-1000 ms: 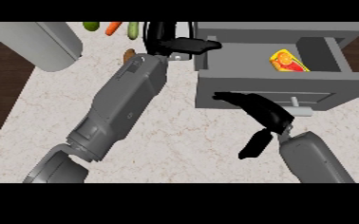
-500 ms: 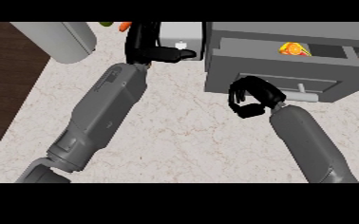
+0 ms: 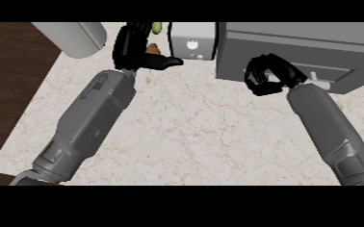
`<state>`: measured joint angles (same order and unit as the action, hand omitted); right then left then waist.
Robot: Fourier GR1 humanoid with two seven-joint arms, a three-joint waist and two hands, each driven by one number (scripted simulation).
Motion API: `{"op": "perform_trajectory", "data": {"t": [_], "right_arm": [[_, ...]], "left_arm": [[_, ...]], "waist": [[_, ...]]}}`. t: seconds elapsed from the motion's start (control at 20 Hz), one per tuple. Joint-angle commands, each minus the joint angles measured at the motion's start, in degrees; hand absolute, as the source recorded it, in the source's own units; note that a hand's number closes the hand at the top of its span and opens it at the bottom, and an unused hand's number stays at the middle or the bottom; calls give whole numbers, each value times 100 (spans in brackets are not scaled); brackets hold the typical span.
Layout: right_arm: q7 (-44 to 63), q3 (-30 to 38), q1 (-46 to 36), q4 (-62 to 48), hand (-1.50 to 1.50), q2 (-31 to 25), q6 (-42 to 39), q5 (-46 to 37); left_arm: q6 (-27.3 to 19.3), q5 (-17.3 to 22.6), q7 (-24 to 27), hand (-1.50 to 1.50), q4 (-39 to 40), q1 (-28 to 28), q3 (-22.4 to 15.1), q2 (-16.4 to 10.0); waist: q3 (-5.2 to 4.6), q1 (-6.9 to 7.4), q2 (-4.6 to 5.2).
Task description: Pick up the cup, place it into the drawer and close the drawer
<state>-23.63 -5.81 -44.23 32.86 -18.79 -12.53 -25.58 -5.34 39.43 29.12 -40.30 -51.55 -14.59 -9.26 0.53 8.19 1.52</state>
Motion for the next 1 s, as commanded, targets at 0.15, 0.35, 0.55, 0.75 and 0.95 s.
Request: {"op": "perform_trajectory", "data": {"t": [0.15, 0.35, 0.55, 0.75, 0.95], "right_arm": [[241, 660, -914, -451, 150, -583, 175, 265], [305, 739, -977, -353, 150, -665, 1, 399], [311, 804, -955, -182, 150, -836, -198, 521], [300, 857, -854, -89, 150, -929, -463, 666], [396, 908, -843, 34, 150, -983, -577, 764]], "left_arm": [[237, 29, -187, -150, -241, 81, -22, -220], [296, -3, -66, -150, -288, 282, -78, -173], [520, 58, -178, -150, -330, 382, -77, -302], [548, 94, -215, -150, -438, 385, -83, -255], [733, 124, -194, -150, -471, 535, -48, -431]], "waist": [[-20, 204, 93], [-26, 319, 133], [-35, 408, 142], [-26, 440, 137], [-43, 535, 129]]}}
